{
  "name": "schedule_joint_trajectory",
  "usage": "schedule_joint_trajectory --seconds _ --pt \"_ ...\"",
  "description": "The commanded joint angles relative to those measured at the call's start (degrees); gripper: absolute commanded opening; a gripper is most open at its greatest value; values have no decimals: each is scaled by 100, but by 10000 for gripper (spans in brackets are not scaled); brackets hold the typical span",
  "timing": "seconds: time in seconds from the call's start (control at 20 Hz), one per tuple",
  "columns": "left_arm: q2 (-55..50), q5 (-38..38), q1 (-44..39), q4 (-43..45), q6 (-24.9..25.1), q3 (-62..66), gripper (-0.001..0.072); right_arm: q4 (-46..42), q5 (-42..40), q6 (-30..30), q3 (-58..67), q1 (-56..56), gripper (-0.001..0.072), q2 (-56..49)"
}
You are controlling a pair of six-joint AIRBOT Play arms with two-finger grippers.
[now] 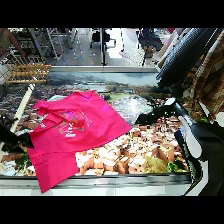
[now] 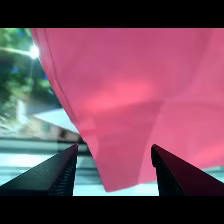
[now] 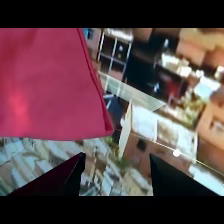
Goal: Fold the clothes and pants, and hang the long-sleeved shirts on hangers.
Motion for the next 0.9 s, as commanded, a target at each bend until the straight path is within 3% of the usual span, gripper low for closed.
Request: schedule_joint_trajectory --seconds 0.0,0.3,0.4,0.45,0.55,0.6,0.65,0.85 --pt "909 503 22 87 -42 -1438 509 98 -125 -210 -63 275 477 -201" --pt "1180 1408 22 57 -133 -2334 540 363 -275 -363 -22 444 455 -562" --pt "1163 1803 20 66 -264 -2465 534 393 -278 -485 -22 555 345 -619" --pt "1163 2035 20 72 -308 -2533 501 396 -304 -520 -22 577 266 -619" --pt "1163 2374 17 61 -348 -2638 229 398 -275 -520 39 586 33 -605" --pt "1165 2389 20 -15 -334 -2649 63 389 -203 -509 107 579 24 -581" --pt "1174 2400 24 -131 -203 -2638 5 387 -125 -507 184 581 23 -538" --pt "1394 1934 24 -505 544 -2205 4 225 17 -442 323 581 22 2"
